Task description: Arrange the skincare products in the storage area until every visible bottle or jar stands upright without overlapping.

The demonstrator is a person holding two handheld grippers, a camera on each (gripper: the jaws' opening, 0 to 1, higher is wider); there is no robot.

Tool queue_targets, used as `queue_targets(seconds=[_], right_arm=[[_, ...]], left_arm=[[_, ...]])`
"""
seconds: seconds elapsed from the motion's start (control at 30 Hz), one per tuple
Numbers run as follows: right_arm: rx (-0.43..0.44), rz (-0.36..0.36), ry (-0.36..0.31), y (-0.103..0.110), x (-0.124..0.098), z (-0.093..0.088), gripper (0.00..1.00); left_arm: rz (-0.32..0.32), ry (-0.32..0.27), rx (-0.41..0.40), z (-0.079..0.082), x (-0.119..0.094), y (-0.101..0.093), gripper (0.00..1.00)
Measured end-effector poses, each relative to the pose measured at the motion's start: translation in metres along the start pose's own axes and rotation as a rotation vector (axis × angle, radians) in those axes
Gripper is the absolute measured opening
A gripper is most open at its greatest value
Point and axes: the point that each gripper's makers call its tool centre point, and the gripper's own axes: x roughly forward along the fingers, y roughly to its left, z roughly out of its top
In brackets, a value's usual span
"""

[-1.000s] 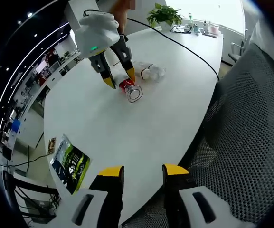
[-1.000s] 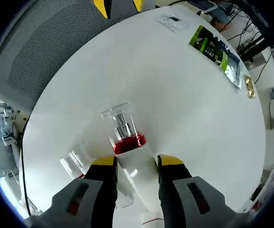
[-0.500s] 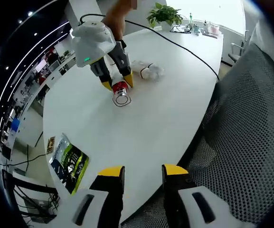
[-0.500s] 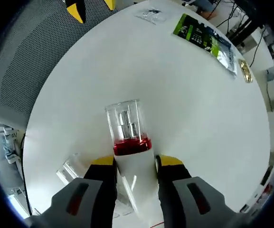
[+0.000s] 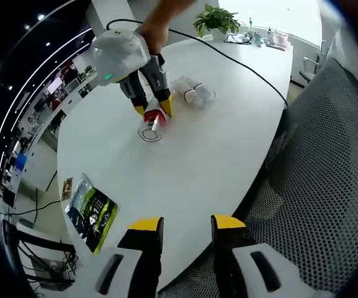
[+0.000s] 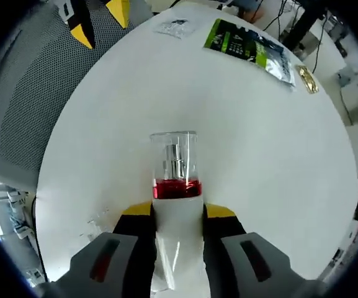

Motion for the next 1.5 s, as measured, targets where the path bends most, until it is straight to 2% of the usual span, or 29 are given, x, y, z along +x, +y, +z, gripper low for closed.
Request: queue_targets(seconds=[0.07,0.13,0.37,0.6,0.87,0.9,0.93,1.1,1.2,1.4,1.5], right_arm=[[0.048,-0.022,-0.007,-0.006,-0.002,-0.001,0.26],[0.059,-0.031,-0.028,-0.007,-0.005,-0.001,0.25],[0.232,-0.083,-0.194,-0.015,-0.025,0.007,0.25],[0.415,-0.143,-0.398,-0.018,-0.05,0.018,0.25],[0.612,-0.185,-0.597,-0.013,-0.069,0.022,0.25],[0.665,-0.178,-0.651,-0.012,-0.076,0.024,0.25],[0.682,-0.178,-0.665,-0.012,-0.078,0.024,0.25],[0.803,-0.21,-0.864,-0.015,-0.113,0.033,0.25],[0.858,-0.226,-0.992,-0.008,-0.138,0.041,0.25],[0.917,-0.235,-1.119,0.019,-0.161,0.045,0.26],[0.943,-0.236,-1.141,0.031,-0.164,0.045,0.26]], left_arm=[[-0.001,0.001,0.001,0.0,0.0,0.0,0.32],[0.0,0.004,-0.001,-0.001,0.0,0.0,0.32],[-0.002,0.0,0.001,0.0,0.001,-0.001,0.32],[-0.009,0.004,0.005,0.0,0.002,-0.002,0.32],[-0.013,0.009,0.01,-0.001,0.002,-0.003,0.32],[-0.013,0.01,0.01,-0.001,0.002,-0.003,0.32],[-0.015,0.012,0.011,-0.002,0.002,-0.003,0.32],[-0.023,0.013,0.014,-0.001,0.002,-0.004,0.32],[-0.028,0.012,0.012,-0.001,0.002,-0.005,0.32],[-0.035,0.009,0.017,0.001,0.001,-0.007,0.33],[-0.032,-0.005,0.018,0.003,0.001,-0.006,0.34]])
